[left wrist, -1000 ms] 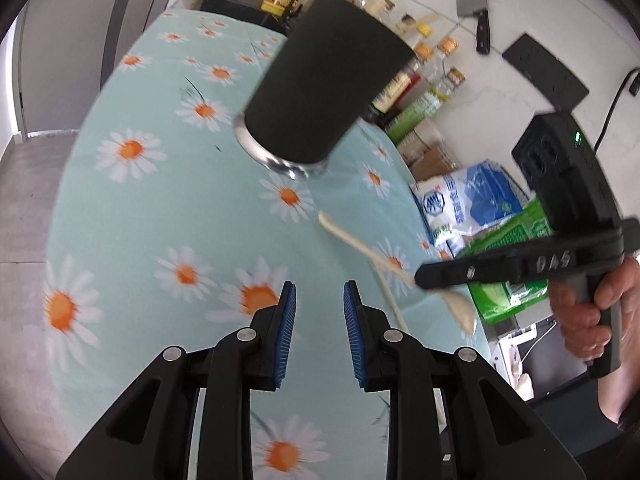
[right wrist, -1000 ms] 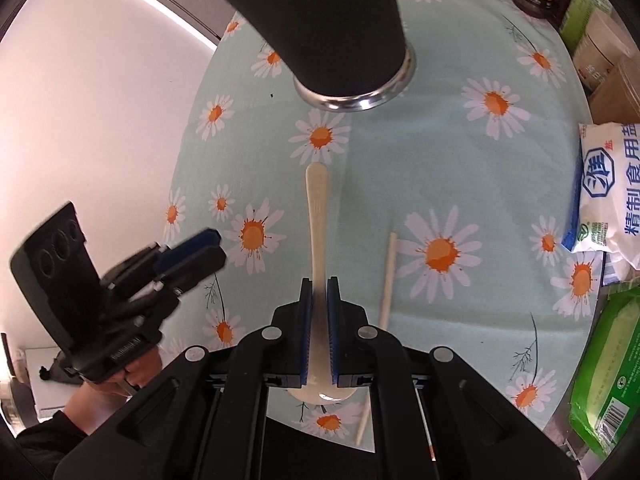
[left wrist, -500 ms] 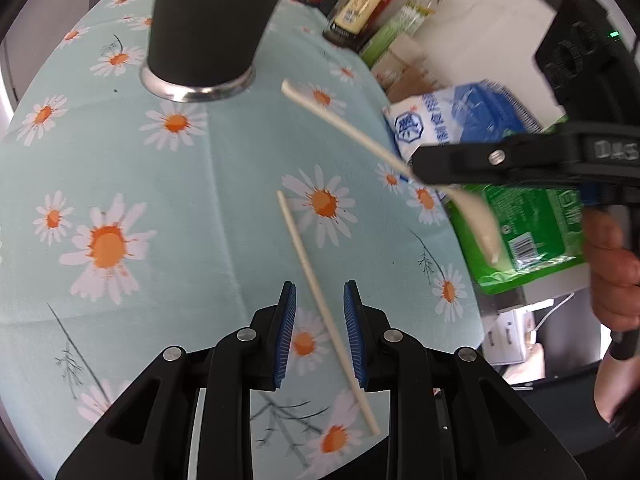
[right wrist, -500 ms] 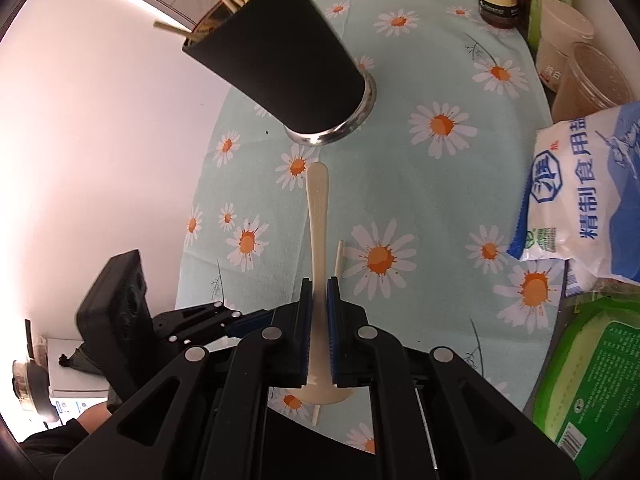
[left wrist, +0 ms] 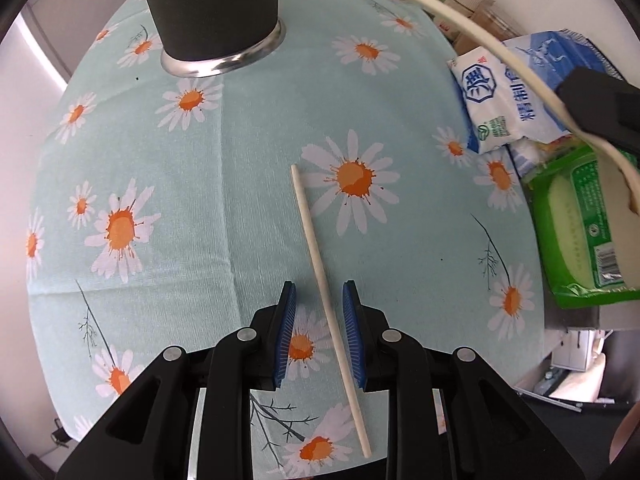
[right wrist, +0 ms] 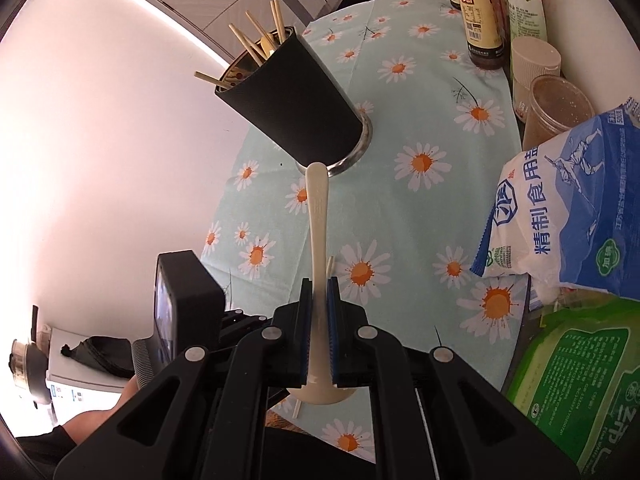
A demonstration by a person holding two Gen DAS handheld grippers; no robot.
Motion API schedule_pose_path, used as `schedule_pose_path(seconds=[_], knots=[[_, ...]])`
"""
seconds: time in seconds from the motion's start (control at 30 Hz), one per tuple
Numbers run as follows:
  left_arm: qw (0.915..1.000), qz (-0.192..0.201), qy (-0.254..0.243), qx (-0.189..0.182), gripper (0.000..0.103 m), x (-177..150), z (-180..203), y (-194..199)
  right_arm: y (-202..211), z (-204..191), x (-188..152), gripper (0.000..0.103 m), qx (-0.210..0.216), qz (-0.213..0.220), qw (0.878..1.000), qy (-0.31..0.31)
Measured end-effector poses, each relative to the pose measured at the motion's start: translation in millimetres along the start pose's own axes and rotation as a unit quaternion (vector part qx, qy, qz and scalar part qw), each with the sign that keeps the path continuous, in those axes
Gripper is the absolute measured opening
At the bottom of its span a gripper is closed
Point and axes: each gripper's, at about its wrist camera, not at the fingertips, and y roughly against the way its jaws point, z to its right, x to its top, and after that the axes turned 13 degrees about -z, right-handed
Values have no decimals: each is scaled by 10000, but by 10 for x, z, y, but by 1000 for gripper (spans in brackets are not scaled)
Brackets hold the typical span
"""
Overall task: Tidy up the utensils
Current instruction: 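Lift the white spoon with the right gripper while the left gripper grasps the wooden chopstick, then lift the chopstick with the left gripper while the right gripper holds the spoon up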
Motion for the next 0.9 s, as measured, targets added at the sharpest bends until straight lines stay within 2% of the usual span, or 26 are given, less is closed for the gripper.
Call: schedule_pose_path(seconds=[0.1, 0.3, 0.4, 0.57, 0.6, 0.63, 0.77, 0.8, 0.9], knots=[[9998, -10, 153, 103, 6, 35, 65, -18, -8, 16, 0, 8, -146, 112, 9998, 69], [9996, -49, 282, 52, 4, 84, 105, 12, 23, 41, 6, 8, -65, 141, 9998, 101], [9990, -84, 387, -202, 4, 107, -23, 34, 17, 14, 21, 8, -49, 143, 9998, 117], [9984, 58, 386, -414, 4, 160, -279, 119, -3, -37, 82, 8, -72, 186, 9998, 80], [9982, 110, 378, -447, 4, 179, -327, 160, 0, -61, 106, 8, -43, 220, 9997, 77], [9978, 189, 375, -520, 4, 198, -396, 220, 1, -80, 126, 0, -41, 245, 9997, 83], [9957, 452, 353, -721, 4, 287, -634, 439, 46, -212, 205, 0, -131, 429, 9989, 124], [9952, 539, 326, -753, 4, 310, -708, 503, 29, -258, 233, 0, -275, 459, 9985, 110], [9939, 670, 284, -823, 4, 359, -909, 605, -91, -275, 309, 0, -384, 414, 9984, -37]])
